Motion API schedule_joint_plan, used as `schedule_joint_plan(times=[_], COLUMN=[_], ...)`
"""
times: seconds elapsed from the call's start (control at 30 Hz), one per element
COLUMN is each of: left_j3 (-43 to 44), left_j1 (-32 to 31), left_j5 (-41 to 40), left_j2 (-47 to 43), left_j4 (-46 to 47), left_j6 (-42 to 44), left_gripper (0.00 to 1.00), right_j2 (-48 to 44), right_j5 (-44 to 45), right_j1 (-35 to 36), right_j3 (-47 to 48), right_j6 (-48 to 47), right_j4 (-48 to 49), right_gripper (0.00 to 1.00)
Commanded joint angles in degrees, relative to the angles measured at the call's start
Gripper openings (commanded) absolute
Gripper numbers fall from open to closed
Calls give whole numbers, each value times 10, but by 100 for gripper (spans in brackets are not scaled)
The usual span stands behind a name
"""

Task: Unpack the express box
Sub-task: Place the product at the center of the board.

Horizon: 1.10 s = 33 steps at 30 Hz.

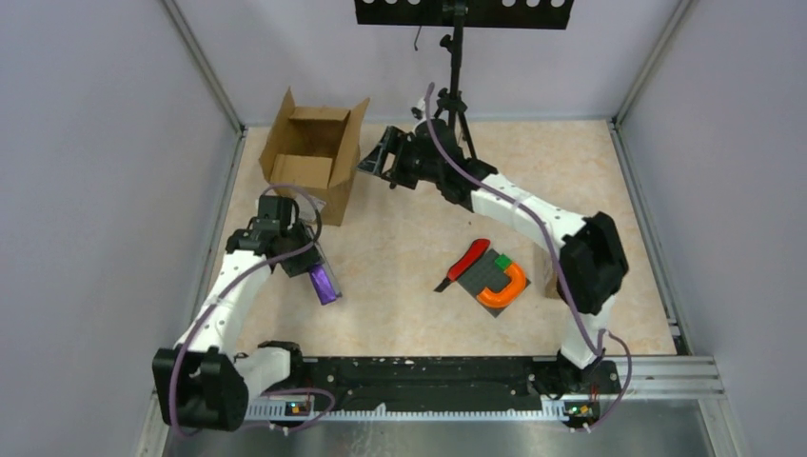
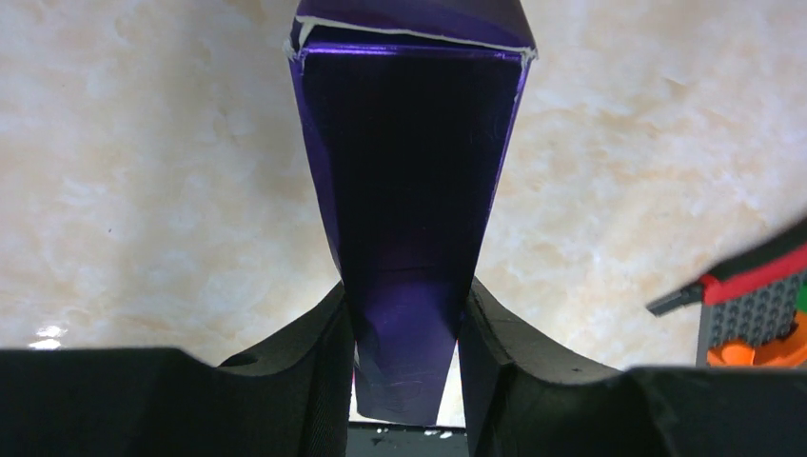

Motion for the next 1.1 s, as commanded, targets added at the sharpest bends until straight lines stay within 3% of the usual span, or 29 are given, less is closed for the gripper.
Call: schedule_joint_plan(times=[0.0, 0.33, 0.43, 0.53, 0.57, 0.83, 1.07], left_j3=[-35, -42, -42, -38, -33, -26, -12], left_j1=[60, 109, 112, 112, 113, 111, 90], left_j5=[58, -7, -11, -1, 2, 63, 103], left_j2=[50, 117, 118, 110, 107, 19, -66], left_j4=[117, 174, 179, 174, 168, 131, 77], left_j6=[-12, -23, -20, -12, -8, 33, 75], left_gripper=[23, 43, 64, 94, 98, 98, 98], right_j2=[-124, -289, -323, -363, -375, -438, -481], right_j5=[6, 85, 116, 156, 160, 246, 289], right_j1=[2, -3, -11, -19, -25, -66, -193], right_j3=[-88, -228, -254, -280, -290, -322, -374], right_j6=[-31, -119, -139, -154, -156, -188, -181], right_j4=[53, -15, -52, -82, -88, -176, -236], right_gripper=[76, 78, 79, 82, 83, 85, 87])
